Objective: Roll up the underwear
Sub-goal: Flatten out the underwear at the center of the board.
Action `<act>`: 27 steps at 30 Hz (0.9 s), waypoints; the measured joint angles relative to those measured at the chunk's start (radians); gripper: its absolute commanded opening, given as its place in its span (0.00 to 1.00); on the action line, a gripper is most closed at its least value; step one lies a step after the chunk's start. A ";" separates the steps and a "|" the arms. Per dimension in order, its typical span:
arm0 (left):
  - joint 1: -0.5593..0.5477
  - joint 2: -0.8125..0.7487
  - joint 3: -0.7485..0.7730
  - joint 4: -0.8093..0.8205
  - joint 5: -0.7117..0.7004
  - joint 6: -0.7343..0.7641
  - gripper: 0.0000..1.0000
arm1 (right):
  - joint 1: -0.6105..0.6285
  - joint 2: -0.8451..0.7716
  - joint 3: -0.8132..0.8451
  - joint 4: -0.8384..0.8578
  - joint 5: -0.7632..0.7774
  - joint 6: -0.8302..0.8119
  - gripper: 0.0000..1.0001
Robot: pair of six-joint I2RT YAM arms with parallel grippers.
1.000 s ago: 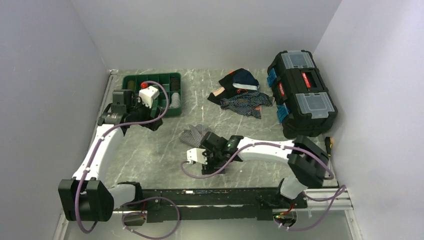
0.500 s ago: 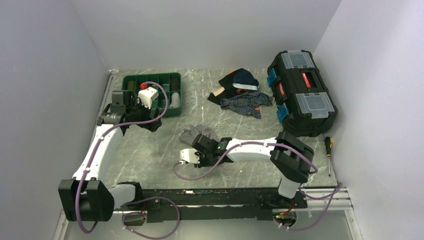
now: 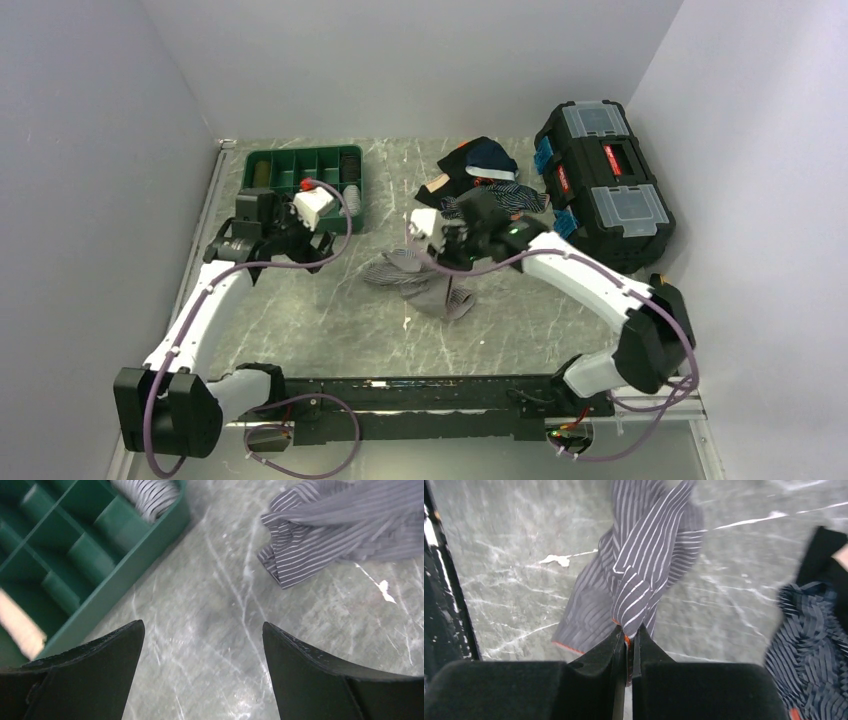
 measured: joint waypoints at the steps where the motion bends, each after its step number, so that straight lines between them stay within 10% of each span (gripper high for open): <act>1: -0.020 -0.001 -0.003 0.009 0.009 0.019 0.94 | -0.050 -0.030 0.023 -0.016 -0.042 0.000 0.00; 27: -0.450 0.666 0.353 0.134 0.122 0.391 0.75 | -0.391 -0.135 -0.110 -0.105 -0.418 0.049 0.00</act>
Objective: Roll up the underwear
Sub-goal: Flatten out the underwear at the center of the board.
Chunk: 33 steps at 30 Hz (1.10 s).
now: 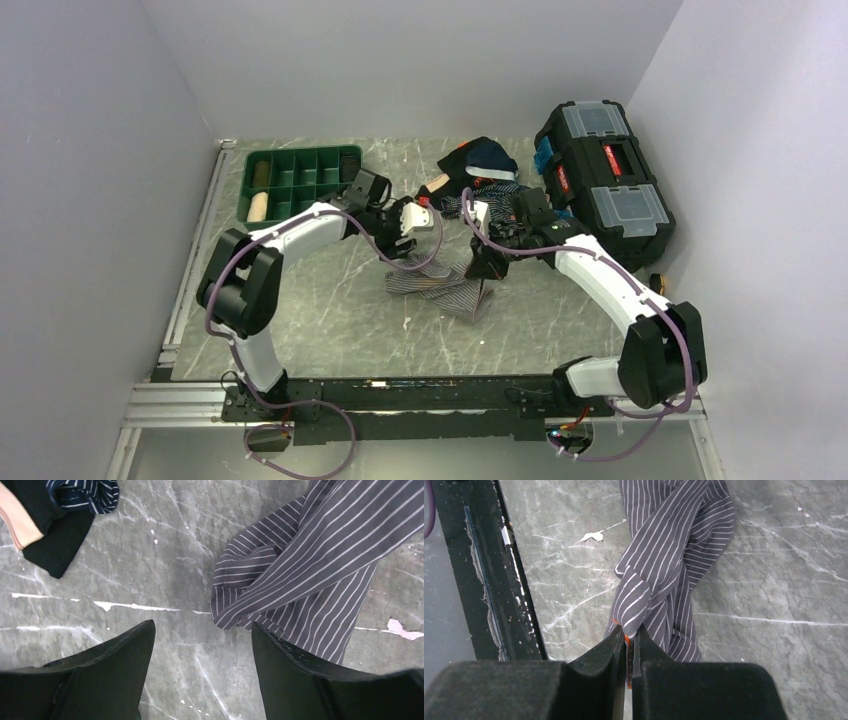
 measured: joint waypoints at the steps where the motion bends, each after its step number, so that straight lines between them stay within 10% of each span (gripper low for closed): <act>1: -0.002 0.011 0.010 -0.007 0.003 0.013 0.75 | -0.007 0.002 0.000 0.000 -0.006 0.000 0.00; 11: -0.034 0.106 0.051 -0.094 0.004 0.111 0.68 | -0.025 0.023 0.000 -0.003 -0.026 0.000 0.00; 20: -0.053 0.129 0.090 -0.120 -0.003 0.130 0.29 | -0.027 0.023 0.000 -0.003 -0.026 0.005 0.00; 23: -0.055 0.130 0.097 -0.140 -0.003 0.128 0.01 | -0.027 0.023 0.000 -0.004 -0.026 0.009 0.00; 33: -0.009 0.076 0.167 -0.276 -0.015 0.047 0.00 | -0.029 -0.021 0.079 -0.041 0.038 0.037 0.00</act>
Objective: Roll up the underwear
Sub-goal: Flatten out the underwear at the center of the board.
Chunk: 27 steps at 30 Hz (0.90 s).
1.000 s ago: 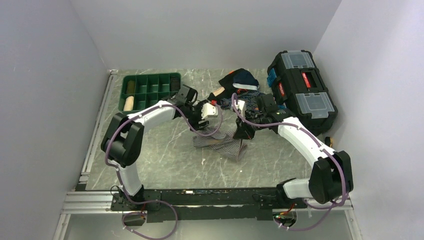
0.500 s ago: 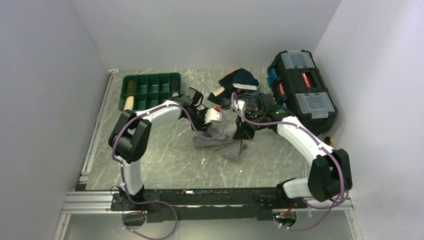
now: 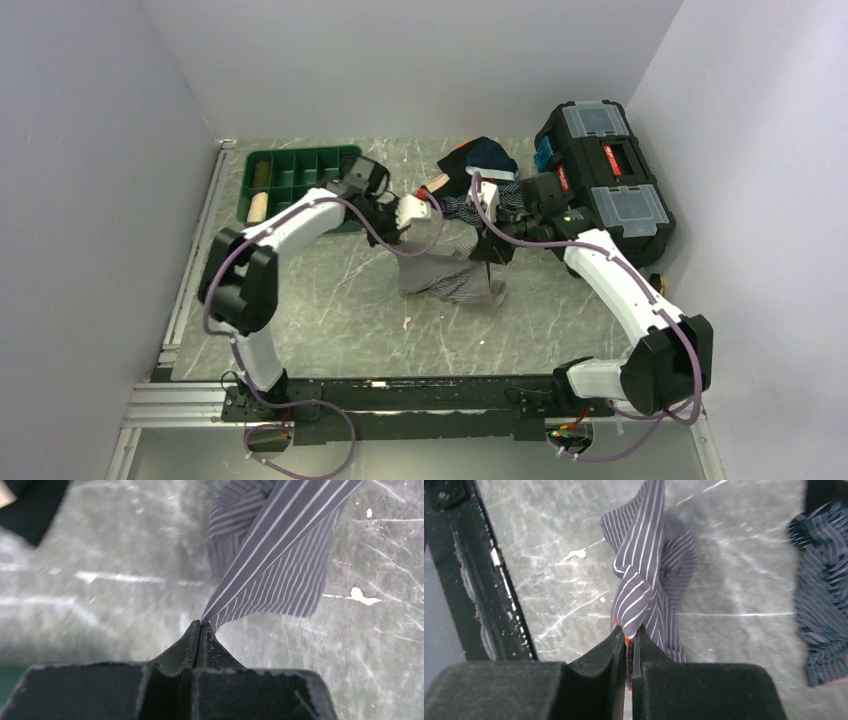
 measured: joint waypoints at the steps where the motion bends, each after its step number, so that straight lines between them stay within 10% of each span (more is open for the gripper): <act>1: 0.019 -0.033 0.000 -0.019 -0.004 -0.019 0.00 | 0.000 -0.008 0.025 -0.006 0.013 0.003 0.00; 12: 0.085 -0.472 0.189 -0.014 -0.201 -0.125 0.00 | -0.003 -0.044 0.367 -0.011 0.127 0.003 0.00; 27: -0.061 -0.802 0.022 -0.206 -0.143 -0.222 0.00 | -0.001 -0.245 0.319 -0.186 -0.148 -0.095 0.00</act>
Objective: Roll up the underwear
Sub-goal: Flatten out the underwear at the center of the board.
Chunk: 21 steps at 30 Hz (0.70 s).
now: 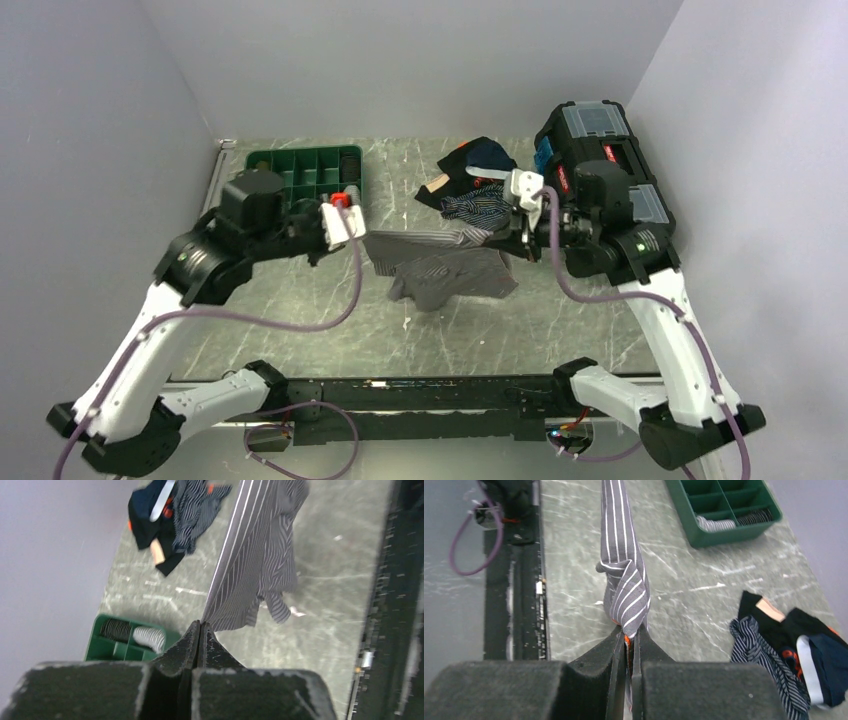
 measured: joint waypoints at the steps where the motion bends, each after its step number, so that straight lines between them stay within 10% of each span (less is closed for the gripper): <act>1: -0.008 -0.026 0.011 -0.021 0.029 -0.010 0.00 | 0.000 -0.023 -0.004 -0.013 -0.028 -0.002 0.00; 11: -0.014 -0.129 -0.004 -0.068 0.193 -0.087 0.00 | 0.000 -0.114 -0.114 0.012 -0.188 0.094 0.00; 21: 0.098 0.382 -0.203 0.170 -0.081 -0.116 0.00 | -0.070 0.528 -0.141 0.137 -0.082 0.163 0.50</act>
